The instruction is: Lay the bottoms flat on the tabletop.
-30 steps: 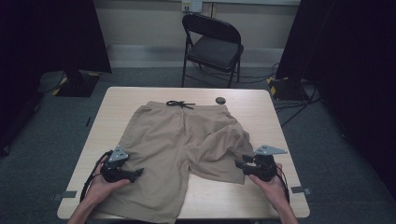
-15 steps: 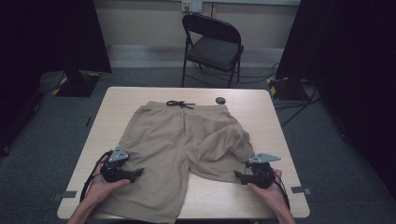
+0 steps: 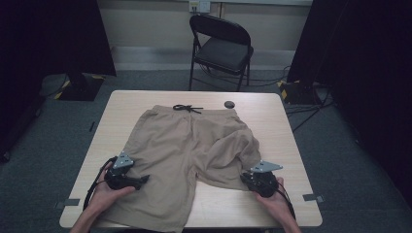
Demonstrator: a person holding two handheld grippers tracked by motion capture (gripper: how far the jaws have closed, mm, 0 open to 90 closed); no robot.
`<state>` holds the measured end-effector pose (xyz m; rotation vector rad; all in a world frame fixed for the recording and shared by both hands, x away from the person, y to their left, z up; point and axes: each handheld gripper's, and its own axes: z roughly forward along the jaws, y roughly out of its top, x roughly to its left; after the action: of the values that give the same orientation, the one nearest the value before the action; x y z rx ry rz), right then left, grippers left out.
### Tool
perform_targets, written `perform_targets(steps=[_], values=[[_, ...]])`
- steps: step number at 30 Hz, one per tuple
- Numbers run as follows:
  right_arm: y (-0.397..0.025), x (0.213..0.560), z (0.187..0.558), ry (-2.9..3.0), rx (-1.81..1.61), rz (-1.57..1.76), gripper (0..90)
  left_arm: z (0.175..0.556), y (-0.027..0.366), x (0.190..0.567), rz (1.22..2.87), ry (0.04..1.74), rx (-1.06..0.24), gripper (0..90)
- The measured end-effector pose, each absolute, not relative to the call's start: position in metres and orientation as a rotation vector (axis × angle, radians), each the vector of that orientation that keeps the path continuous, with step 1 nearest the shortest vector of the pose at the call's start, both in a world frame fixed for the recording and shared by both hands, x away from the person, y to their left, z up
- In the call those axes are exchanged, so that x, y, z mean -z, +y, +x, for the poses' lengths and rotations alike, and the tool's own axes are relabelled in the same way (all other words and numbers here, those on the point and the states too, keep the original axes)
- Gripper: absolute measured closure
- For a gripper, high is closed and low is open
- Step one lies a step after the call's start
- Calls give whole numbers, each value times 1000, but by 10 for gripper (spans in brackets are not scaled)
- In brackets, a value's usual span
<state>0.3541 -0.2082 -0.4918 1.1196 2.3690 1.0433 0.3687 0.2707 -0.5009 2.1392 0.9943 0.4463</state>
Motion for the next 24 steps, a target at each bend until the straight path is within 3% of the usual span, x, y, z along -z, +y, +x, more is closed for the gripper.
perform_targets(steps=[7, 24], values=[[-186, 477, 353, 2392, -1181, 1056, 865, 369, 271, 501, 2142, 992, -448, 144], [-38, 422, 379, 2483, -1479, 709, 873, 369, 271, 501, 2142, 991, -449, 144]])
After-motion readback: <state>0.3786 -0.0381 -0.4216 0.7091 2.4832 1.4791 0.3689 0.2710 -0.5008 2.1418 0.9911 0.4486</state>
